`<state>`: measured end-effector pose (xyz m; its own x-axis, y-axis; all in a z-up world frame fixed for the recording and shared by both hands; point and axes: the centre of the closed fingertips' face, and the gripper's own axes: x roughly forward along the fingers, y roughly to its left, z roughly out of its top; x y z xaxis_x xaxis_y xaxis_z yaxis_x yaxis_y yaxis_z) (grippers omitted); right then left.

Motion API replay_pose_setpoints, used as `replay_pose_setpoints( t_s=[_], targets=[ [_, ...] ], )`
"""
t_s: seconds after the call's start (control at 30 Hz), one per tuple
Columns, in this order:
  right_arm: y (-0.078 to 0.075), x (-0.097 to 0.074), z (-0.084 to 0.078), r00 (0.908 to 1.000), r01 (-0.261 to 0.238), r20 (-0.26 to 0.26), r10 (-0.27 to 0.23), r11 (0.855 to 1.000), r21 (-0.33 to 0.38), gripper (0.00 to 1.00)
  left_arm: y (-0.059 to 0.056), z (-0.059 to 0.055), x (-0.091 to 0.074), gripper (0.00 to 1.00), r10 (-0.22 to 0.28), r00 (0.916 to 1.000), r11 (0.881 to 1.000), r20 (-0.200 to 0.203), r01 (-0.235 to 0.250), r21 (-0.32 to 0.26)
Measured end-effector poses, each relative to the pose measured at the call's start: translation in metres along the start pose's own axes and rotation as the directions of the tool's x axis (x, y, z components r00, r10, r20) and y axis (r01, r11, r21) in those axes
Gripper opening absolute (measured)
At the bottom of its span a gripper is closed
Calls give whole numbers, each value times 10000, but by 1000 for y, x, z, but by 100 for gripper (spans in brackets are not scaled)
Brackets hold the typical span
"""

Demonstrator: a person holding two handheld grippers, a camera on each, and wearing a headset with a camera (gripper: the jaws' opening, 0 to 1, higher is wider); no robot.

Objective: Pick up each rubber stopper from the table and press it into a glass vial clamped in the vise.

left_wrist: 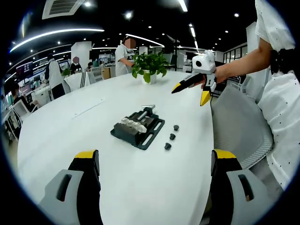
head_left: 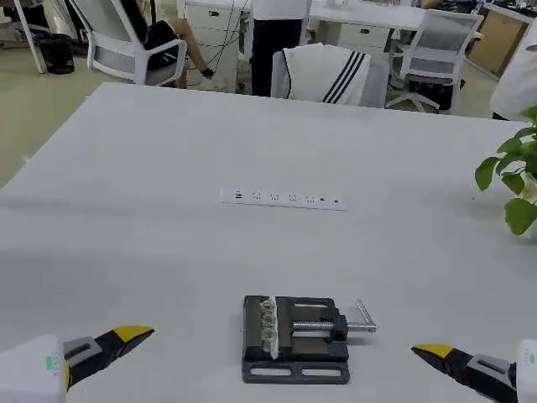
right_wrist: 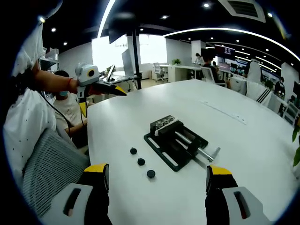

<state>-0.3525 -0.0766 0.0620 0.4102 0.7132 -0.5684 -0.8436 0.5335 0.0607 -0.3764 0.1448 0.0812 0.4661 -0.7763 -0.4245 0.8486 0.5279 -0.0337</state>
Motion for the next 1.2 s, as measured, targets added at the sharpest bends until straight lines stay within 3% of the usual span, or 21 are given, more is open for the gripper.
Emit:
replay_pose_setpoints(
  t_s=[0.47, 0.77, 0.93, 0.97, 1.03, 1.1, 1.13, 1.2],
  targets=[
    [4, 8, -2, 9982, -317, -517, 311, 9994, -124, 82, -1, -4, 10, 99, -270, 9996, 9996, 43, 270, -5],
    [10, 25, 5, 9847, -1108, -1435, 984, 9905, -811, 74, 1, -3, 11, 99, -251, 9995, 9997, 209, 251, 21],
    [14, 33, 1, 9637, -1728, -2265, 1412, 9768, -1264, 67, 0, -3, 12, 99, -230, 9992, 9997, 327, 230, -9],
    [15, 34, -3, 9524, -1917, -2649, 1510, 9721, -1349, 64, 0, -3, 11, 99, -216, 9991, 9998, 355, 218, -38],
    [16, 38, -3, 9464, -2051, -2811, 1592, 9684, -1420, 59, 0, -3, 11, 99, -205, 9990, 9998, 398, 208, -80],
    [18, 41, -8, 9274, -2286, -3343, 1680, 9617, -1511, 55, -1, -4, 11, 99, -199, 9989, 9997, 428, 204, -104],
    [18, 42, -13, 9122, -2361, -3747, 1659, 9601, -1496, 52, -2, -4, 11, 99, -213, 9988, 9997, 440, 219, -132],
    [21, 46, -14, 9011, -2553, -3951, 1785, 9550, -1507, 47, -2, -5, 12, 99, -224, 9987, 9996, 466, 233, -168]
  ],
)
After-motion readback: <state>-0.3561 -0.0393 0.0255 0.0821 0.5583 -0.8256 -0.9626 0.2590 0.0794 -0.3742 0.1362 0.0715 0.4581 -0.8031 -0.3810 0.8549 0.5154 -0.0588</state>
